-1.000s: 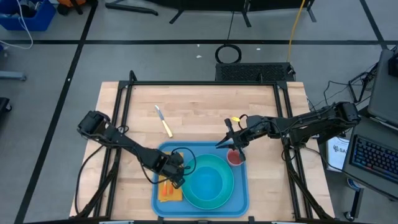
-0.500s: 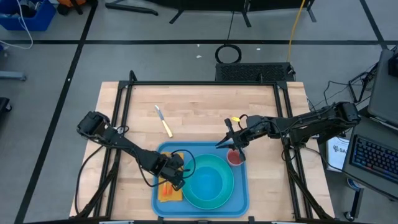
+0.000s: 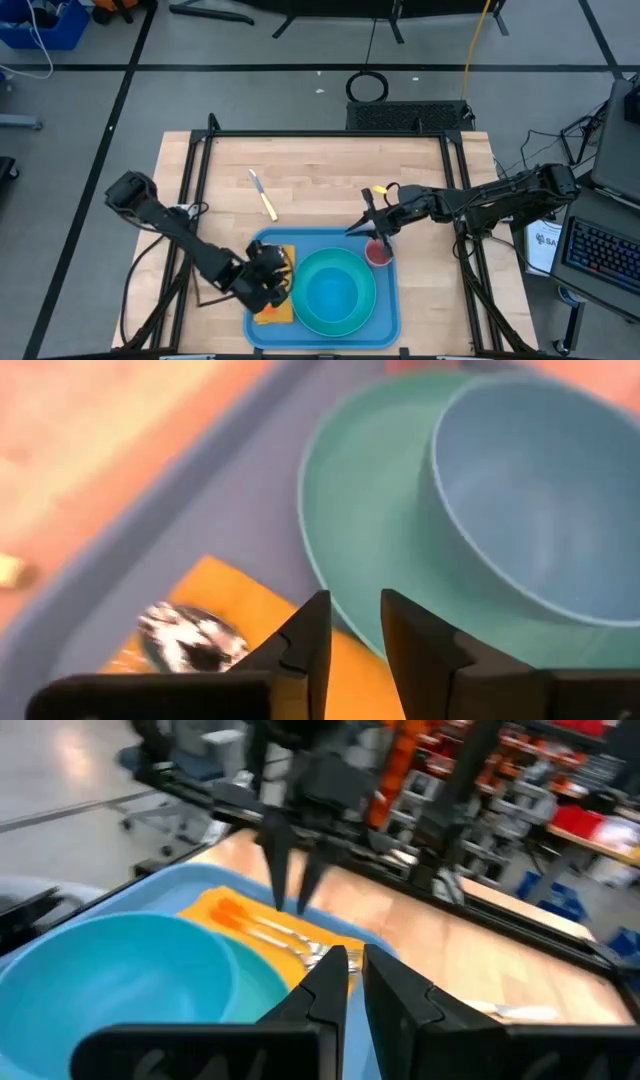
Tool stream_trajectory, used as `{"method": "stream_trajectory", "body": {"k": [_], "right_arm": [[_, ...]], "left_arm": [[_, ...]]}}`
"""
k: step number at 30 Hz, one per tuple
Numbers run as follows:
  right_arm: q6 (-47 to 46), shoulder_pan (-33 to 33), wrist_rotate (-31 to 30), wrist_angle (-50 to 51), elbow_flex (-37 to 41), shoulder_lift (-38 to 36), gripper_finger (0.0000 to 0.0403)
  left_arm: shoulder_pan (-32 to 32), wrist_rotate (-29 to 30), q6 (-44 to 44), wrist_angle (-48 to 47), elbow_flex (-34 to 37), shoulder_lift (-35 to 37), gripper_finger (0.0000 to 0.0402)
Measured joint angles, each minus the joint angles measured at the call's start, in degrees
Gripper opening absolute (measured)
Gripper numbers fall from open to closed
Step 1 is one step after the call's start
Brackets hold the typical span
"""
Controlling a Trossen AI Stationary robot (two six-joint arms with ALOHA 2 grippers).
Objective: Set up tray
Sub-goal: Put the yellow knife on the yellow napkin to the right of the orange spoon
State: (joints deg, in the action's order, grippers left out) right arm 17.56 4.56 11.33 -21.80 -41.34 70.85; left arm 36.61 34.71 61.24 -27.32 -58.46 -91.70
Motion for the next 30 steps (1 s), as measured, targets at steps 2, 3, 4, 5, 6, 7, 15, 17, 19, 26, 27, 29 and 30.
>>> {"method": "stream_trajectory", "body": {"k": [2,3,4,5,6,7,15,17,19,26,27,29,30], "right_arm": [[-1.5,0.0,-2.4,-0.3,0.0,0.0,0.0029],[-1.8,-0.1,-2.8,-0.1,0.0,0.0,0.0029],[-1.9,-0.1,-3.2,0.0,0.0,0.0,0.0029],[-2.3,-0.1,-4.1,0.1,0.0,0.1,0.0029],[-3.2,-0.1,-4.7,-0.2,0.0,0.5,0.0028],[-4.2,-0.1,-5.9,-0.6,0.0,0.9,0.0026],[-9.5,-2.4,-8.1,-4.4,-0.5,7.1,0.0008],[-12.2,-4.1,-7.1,-3.1,-1.9,8.6,0.0003],[-14.8,-5.9,-4.6,-0.2,-3.9,9.9,0.0001],[-16.9,-8.0,-0.7,10.6,-14.8,15.8,0.0001],[-16.9,-8.0,-0.7,12.0,-16.6,16.8,0.0001],[-17.0,-8.2,-0.6,14.9,-20.7,18.9,0.0001],[-17.2,-8.3,-0.5,16.9,-22.8,20.0,0.0001]], "left_arm": [[1.6,3.8,0.3,-0.5,0.0,0.9,0.0089],[2.3,5.3,0.3,-0.4,0.0,1.1,0.0083],[2.9,6.6,0.3,-0.6,0.0,1.1,0.0072],[3.5,7.9,0.4,-1.3,0.0,1.1,0.0057],[4.0,9.1,0.4,-1.7,0.0,1.1,0.0038],[4.5,10.5,0.5,-1.8,0.0,1.1,0.002],[9.4,26.9,-0.1,-3.4,0.0,1.1,0.0004],[10.8,32.2,0.3,-3.4,0.0,1.1,0.0006],[11.7,33.8,0.3,-3.3,0.0,1.1,0.0017],[15.0,37.9,0.4,-3.6,0.0,1.1,0.0041],[15.5,38.6,0.6,-3.6,0.0,1.1,0.004],[16.4,38.9,0.9,-3.9,0.0,1.1,0.0037],[16.8,38.9,1.2,-3.9,0.0,1.1,0.0035]]}}
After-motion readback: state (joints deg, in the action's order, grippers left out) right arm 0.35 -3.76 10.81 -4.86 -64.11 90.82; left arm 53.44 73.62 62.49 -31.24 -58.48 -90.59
